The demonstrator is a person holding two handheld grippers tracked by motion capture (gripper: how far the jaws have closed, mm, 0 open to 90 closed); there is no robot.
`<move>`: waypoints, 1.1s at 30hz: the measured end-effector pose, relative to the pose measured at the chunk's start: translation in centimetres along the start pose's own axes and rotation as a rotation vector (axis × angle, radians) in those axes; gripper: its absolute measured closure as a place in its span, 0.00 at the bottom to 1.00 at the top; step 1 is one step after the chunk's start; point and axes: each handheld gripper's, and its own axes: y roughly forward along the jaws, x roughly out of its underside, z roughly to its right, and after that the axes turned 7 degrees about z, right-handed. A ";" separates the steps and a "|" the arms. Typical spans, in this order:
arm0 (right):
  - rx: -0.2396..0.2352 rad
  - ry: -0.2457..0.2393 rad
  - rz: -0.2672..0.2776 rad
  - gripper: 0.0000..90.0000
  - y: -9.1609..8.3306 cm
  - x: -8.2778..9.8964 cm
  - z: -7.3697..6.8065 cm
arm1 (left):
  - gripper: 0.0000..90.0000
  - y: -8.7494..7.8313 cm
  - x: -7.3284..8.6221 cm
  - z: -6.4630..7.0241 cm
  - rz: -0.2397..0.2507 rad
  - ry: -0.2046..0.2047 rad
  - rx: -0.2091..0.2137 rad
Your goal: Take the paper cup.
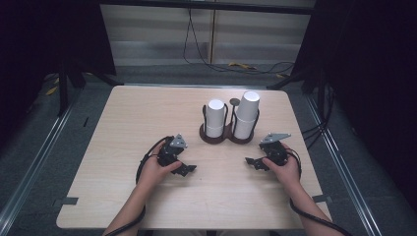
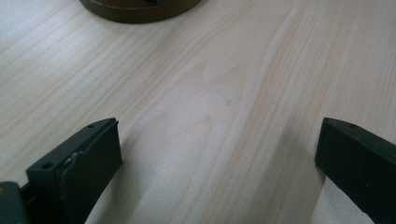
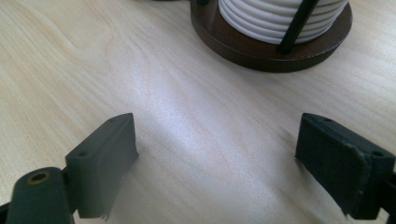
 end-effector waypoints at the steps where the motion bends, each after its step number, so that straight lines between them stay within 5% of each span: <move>1: 0.006 0.002 -0.013 0.14 0.0 -0.2 -0.1 | 0.01 0.0 0.0 0.0 -0.002 -0.003 -0.001; 6: 0.006 0.024 -0.040 0.14 0.3 -0.8 -0.8 | 0.11 -0.5 -0.5 -0.5 -0.042 -0.009 0.005; 9: -0.025 0.049 0.007 0.14 0.3 -1.5 -1.5 | 0.17 -1.2 -0.9 -0.9 -0.051 -0.052 0.022; 13: -0.052 0.077 0.059 0.15 0.1 -2.3 -2.0 | 0.17 -1.5 -1.5 -1.0 -0.046 -0.059 0.040; 17: -0.065 0.033 0.068 0.17 0.5 -3.1 -3.1 | 0.17 -1.6 -2.8 -1.2 -0.088 -0.054 0.045; 22: -0.104 -0.008 0.060 0.28 1.5 -3.7 -4.4 | 0.17 -2.1 -4.6 -1.6 -0.062 -0.090 0.057; 33: -0.130 -0.002 0.128 0.39 2.9 -6.0 -5.8 | 0.17 -2.7 -9.6 -2.7 -0.119 -0.028 0.072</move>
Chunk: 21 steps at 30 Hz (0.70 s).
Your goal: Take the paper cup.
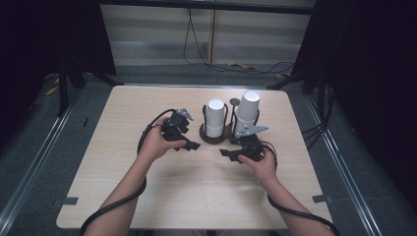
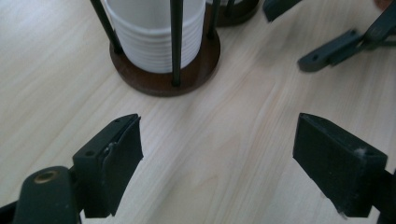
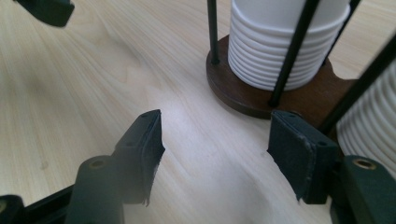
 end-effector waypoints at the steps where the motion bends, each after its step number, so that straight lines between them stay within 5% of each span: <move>1: -0.003 -0.009 0.002 0.39 0.3 -0.2 -0.1 | 0.17 -0.1 -0.5 0.0 0.005 -0.015 -0.004; 12: -0.006 -0.021 0.026 0.39 1.4 -1.1 -0.5 | 0.18 -0.5 -5.1 -1.0 -0.047 0.032 -0.026; 21: -0.003 -0.020 0.038 0.39 1.8 -1.2 -0.5 | 0.19 -0.7 -8.3 -1.5 0.038 0.042 -0.018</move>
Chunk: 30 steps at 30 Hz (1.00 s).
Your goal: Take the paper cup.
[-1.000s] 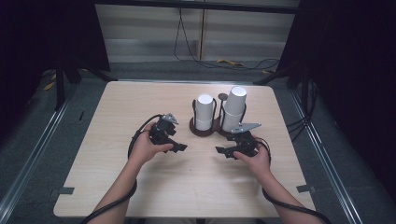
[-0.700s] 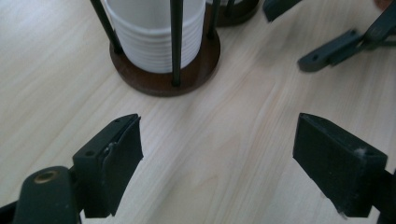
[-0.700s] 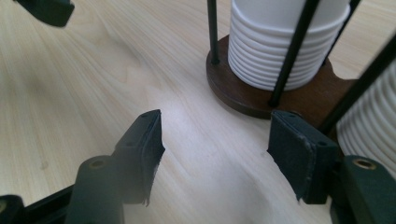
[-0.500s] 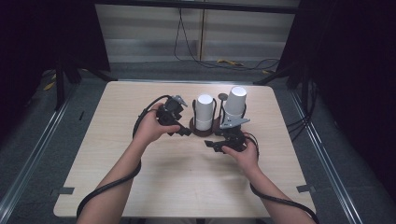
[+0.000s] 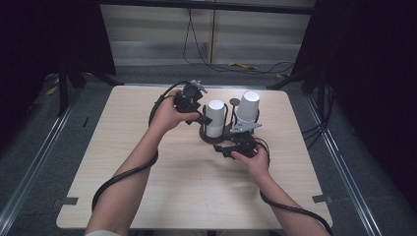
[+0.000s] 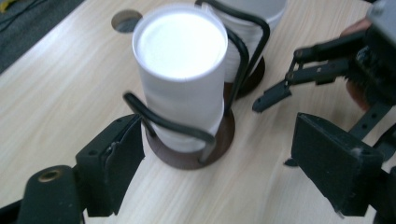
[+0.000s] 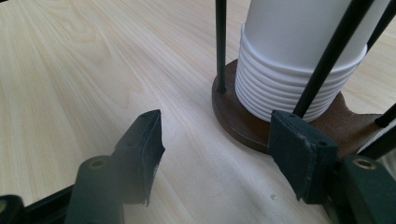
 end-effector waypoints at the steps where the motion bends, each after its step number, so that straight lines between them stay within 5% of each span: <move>1: 0.001 -0.002 0.002 0.39 0.1 0.0 0.0 | 0.19 0.1 -0.3 -0.1 -0.004 0.009 -0.001; 19: -0.028 0.006 0.020 0.38 1.7 0.0 0.1 | 0.21 3.5 -2.5 -1.7 -0.043 0.015 -0.017; 30: -0.029 0.011 0.014 0.26 2.7 -0.3 0.1 | 0.36 4.7 -2.7 -1.7 -0.062 0.016 -0.035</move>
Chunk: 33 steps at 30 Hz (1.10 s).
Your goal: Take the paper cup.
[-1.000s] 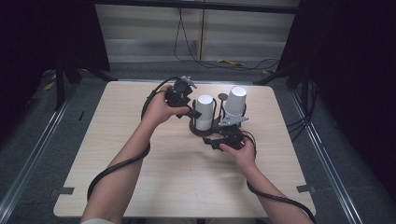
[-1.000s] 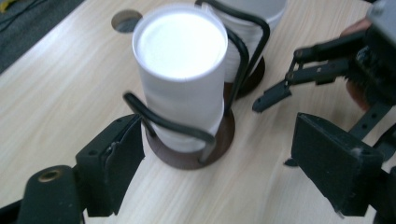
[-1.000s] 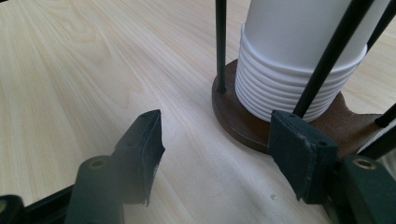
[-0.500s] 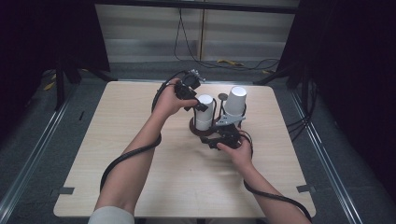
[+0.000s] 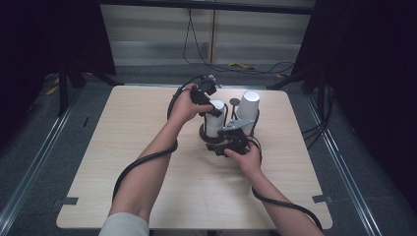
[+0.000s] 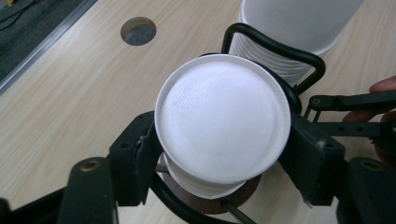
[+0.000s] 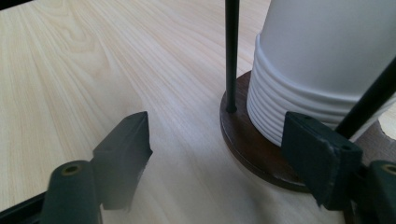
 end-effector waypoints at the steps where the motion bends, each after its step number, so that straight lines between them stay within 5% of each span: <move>1: 0.002 0.000 0.004 0.25 0.0 -0.1 0.0 | 0.36 0.0 0.0 0.0 0.002 -0.002 0.002; 14: 0.012 -0.013 0.008 0.20 0.2 -0.4 -0.1 | 0.37 -0.6 -0.6 0.1 -0.001 -0.012 -0.007; 33: 0.013 -0.018 -0.010 0.19 0.7 -0.5 -0.4 | 0.37 -5.6 -3.5 0.8 0.025 -0.008 -0.028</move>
